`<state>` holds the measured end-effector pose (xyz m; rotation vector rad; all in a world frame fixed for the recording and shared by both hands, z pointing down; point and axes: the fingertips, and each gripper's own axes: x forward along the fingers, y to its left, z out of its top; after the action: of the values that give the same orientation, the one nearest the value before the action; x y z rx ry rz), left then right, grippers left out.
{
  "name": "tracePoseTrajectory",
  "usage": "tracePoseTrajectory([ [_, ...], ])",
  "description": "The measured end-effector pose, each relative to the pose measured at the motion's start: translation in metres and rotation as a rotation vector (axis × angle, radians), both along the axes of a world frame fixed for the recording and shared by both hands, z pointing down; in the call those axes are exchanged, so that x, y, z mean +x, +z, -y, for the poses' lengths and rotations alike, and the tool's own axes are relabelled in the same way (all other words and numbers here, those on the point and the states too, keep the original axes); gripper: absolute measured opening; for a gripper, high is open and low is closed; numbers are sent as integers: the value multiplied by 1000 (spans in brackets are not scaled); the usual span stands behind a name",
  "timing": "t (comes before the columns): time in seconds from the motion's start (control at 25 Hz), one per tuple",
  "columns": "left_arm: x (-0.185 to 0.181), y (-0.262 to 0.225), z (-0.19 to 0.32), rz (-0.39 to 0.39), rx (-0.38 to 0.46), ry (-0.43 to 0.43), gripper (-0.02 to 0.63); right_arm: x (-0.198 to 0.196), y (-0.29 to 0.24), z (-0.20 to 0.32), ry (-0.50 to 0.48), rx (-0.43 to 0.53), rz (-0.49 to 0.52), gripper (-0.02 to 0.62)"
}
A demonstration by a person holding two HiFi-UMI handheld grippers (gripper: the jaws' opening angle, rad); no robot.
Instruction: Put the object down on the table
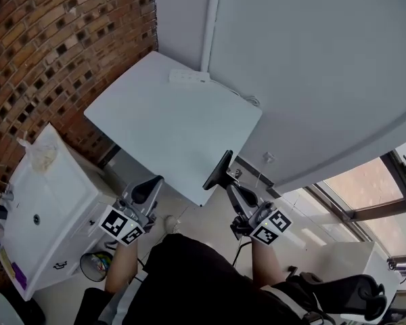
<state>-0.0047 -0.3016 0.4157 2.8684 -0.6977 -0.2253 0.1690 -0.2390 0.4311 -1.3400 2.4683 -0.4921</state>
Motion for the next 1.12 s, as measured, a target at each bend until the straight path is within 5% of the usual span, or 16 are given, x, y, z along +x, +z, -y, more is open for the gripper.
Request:
tracePoseTrajectory([
  [1.12, -75, 31, 133, 43, -47, -117, -2, -38, 20, 175, -53, -69, -12, 9],
])
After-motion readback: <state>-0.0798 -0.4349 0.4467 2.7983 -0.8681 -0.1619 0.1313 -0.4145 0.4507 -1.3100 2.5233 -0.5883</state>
